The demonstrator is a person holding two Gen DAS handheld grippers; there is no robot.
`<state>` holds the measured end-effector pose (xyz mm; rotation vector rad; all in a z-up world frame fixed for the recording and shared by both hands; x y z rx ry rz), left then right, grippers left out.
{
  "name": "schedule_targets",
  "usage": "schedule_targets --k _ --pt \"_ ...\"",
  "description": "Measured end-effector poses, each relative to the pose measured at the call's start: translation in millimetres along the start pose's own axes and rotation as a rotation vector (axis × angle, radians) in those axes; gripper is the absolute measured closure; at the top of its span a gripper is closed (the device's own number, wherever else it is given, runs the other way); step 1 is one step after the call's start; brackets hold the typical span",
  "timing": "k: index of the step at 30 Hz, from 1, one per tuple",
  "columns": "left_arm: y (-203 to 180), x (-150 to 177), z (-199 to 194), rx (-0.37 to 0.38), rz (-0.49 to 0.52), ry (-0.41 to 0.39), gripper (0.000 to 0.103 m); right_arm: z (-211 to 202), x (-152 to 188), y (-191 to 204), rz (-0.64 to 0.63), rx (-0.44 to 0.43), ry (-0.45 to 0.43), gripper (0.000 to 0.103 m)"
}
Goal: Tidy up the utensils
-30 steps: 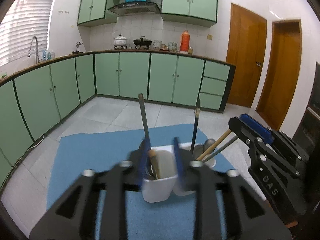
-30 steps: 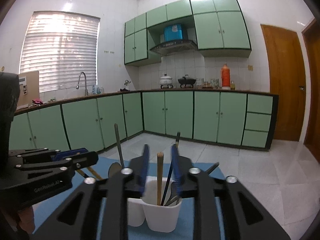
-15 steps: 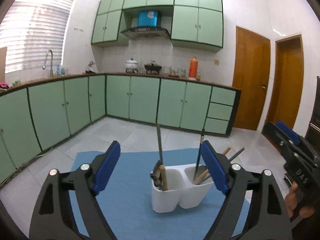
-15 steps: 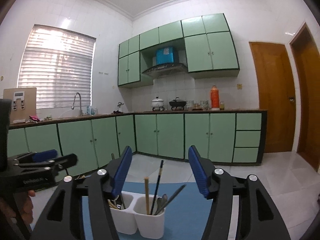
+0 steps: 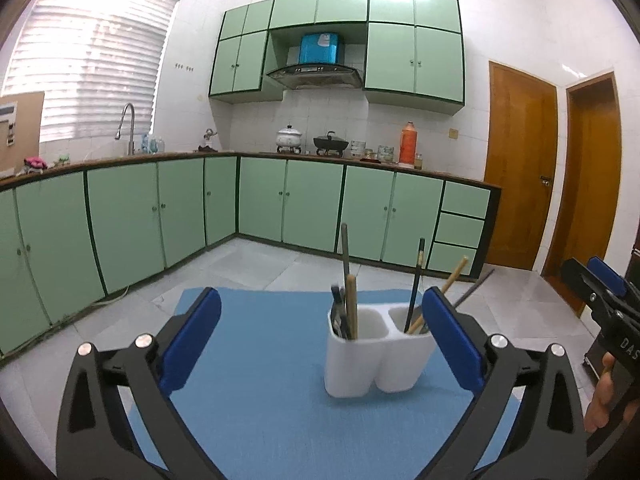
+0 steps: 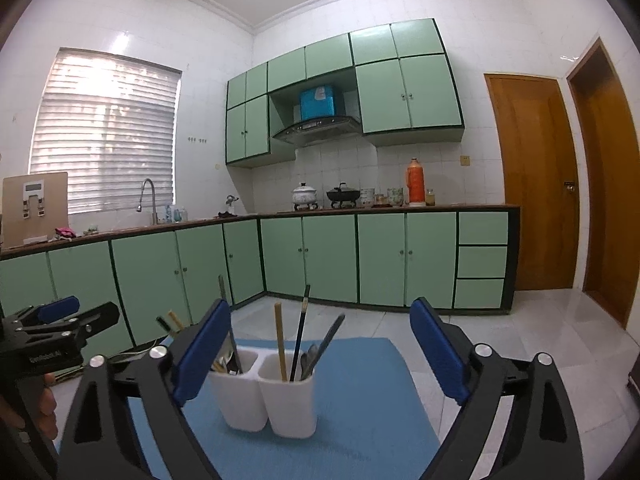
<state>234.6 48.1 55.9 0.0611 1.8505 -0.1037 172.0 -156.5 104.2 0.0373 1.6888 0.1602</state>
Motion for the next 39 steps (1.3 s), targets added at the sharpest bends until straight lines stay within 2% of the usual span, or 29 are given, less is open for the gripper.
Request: schedule_targets --k 9,21,34,39 --pt "-2 26 -21 -0.02 0.02 0.033 0.005 -22 20 9 -0.024 -0.034 0.049 0.009" --pt "-5 46 -58 -0.039 0.005 0.02 0.005 -59 45 13 -0.02 -0.05 0.09 0.009" --pt "-26 40 -93 -0.033 0.049 -0.025 0.005 -87 36 17 -0.029 -0.067 0.077 0.009" --pt "-31 43 -96 -0.032 0.057 0.008 0.005 -87 35 15 -0.01 -0.043 0.128 0.009"
Point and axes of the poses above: each gripper's, at about its wrist camera, not at the fingertips, and z roughly the way its jaws point, y to its left, x to its underside, the point moved 7 cm from there along z, roughly the way its jaws point, and after that the axes turned 3 degrees about z, right-handed, at the moved point
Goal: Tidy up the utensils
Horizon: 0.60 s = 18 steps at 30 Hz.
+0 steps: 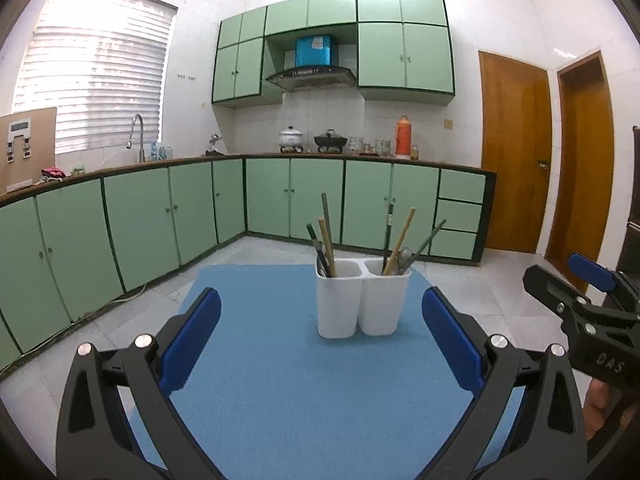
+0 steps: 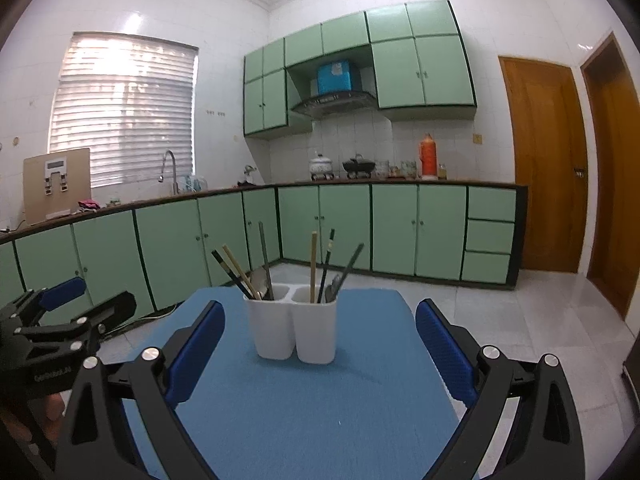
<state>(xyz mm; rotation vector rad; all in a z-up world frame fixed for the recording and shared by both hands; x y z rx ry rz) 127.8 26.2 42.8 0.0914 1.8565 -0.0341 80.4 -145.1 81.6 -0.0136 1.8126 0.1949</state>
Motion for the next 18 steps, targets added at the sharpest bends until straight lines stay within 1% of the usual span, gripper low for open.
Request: schedule_targets --k 3,5,18 --pt "-0.7 2.1 -1.9 0.007 -0.008 0.026 0.005 0.5 1.2 -0.8 0.003 0.005 0.032 0.009" --pt "-0.2 2.2 -3.5 0.007 -0.009 0.036 0.005 -0.1 0.9 0.9 -0.007 0.007 0.036 0.009" --pt "0.1 -0.1 -9.3 0.004 -0.007 0.034 0.005 -7.6 -2.5 5.2 -0.028 0.0 0.031 0.009"
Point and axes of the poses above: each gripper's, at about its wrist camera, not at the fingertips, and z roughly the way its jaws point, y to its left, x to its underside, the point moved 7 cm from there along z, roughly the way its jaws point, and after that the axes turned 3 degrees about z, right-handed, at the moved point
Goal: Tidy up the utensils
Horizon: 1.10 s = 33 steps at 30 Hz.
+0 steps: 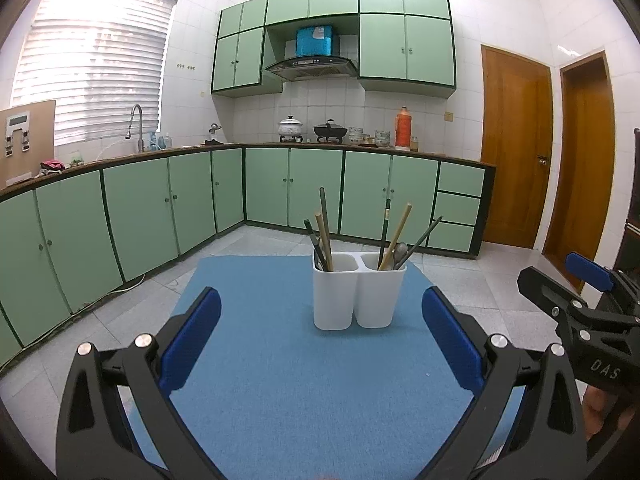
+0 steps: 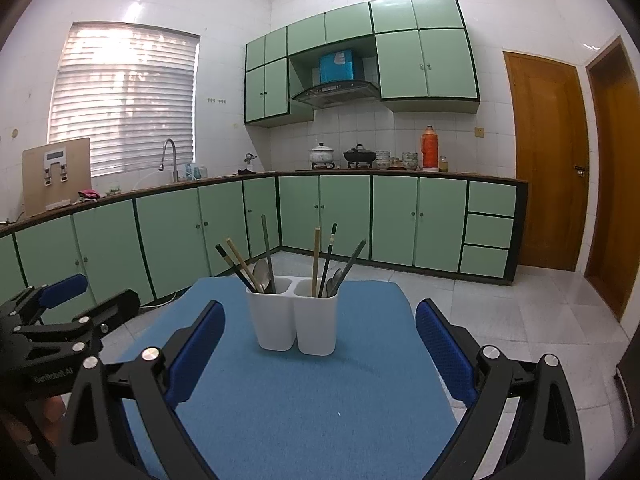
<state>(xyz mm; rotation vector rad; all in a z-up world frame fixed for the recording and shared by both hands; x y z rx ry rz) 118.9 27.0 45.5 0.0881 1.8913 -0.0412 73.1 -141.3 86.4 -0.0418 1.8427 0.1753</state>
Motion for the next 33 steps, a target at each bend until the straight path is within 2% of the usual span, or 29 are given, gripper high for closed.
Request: schedule_targets --k 33 --pt "-1.6 -1.3 -2.9 -0.005 0.011 -0.005 0.005 2.0 -3.5 3.3 -0.002 -0.007 0.003 0.009"
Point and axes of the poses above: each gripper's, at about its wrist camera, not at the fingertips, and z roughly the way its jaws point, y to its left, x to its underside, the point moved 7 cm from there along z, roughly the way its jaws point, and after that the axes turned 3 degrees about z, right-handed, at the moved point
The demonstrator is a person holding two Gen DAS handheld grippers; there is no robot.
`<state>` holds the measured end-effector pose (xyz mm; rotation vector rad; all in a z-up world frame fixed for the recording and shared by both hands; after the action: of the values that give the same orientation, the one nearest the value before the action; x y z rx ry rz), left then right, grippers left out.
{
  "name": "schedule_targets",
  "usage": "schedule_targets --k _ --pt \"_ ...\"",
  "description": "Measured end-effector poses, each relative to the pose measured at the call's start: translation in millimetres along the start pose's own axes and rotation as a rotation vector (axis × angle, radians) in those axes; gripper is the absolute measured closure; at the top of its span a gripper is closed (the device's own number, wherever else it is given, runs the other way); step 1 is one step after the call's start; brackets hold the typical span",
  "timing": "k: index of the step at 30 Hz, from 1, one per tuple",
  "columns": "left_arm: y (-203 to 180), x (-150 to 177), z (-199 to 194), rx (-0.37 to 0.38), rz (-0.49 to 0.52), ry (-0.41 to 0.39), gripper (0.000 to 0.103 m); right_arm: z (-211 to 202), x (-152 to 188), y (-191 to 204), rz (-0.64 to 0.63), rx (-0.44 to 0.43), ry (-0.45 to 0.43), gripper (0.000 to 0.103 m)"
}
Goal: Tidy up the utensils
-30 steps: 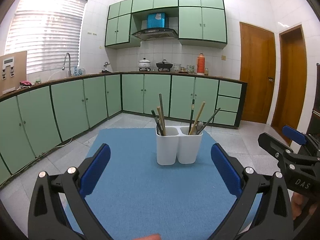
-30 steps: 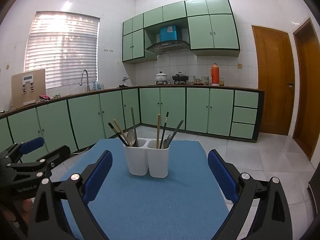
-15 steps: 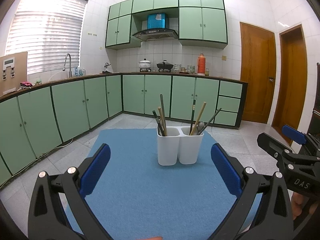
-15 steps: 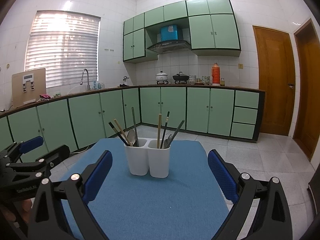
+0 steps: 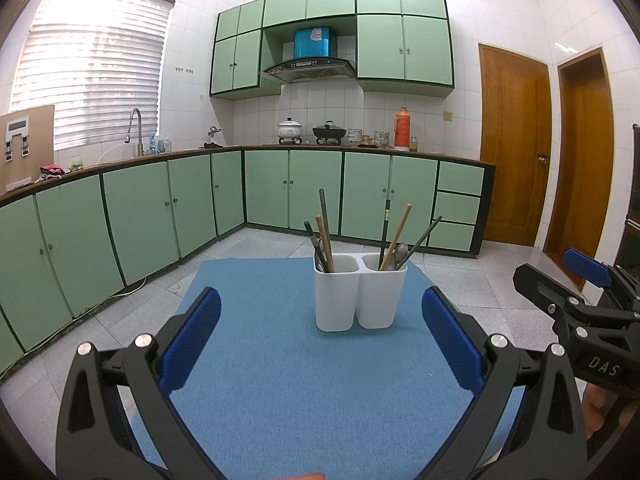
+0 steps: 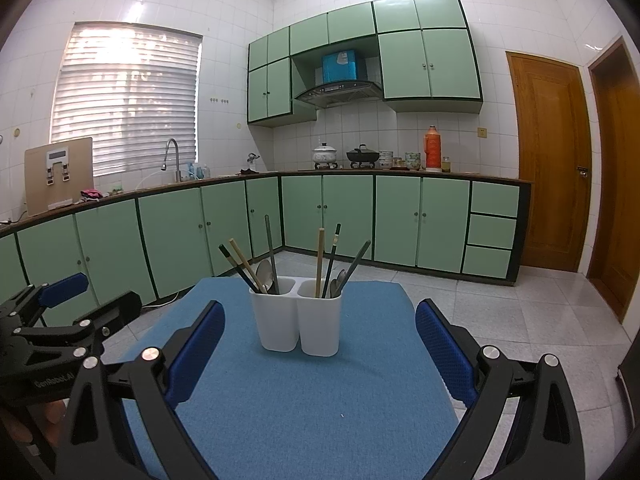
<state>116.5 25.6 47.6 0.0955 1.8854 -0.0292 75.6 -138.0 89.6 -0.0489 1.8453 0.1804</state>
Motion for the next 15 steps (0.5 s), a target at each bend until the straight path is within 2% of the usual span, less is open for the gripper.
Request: schedule_targets --k 15 --pt "0.8 0.6 0.0 0.0 0.0 0.001 0.005 0.2 0.4 0.3 -0.001 0.0 -0.001 0.009"
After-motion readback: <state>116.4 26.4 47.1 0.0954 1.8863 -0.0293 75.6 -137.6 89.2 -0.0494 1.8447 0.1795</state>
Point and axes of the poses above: each gripper's, at about its wrist camera, not at the fingertips, and z roughly the way its jaws point, y to its left, x to its underside, the point moved 7 cm from there along z, roughly the way its jaws point, and after that the axes turned 3 degrees about z, right-handed, at the moved point
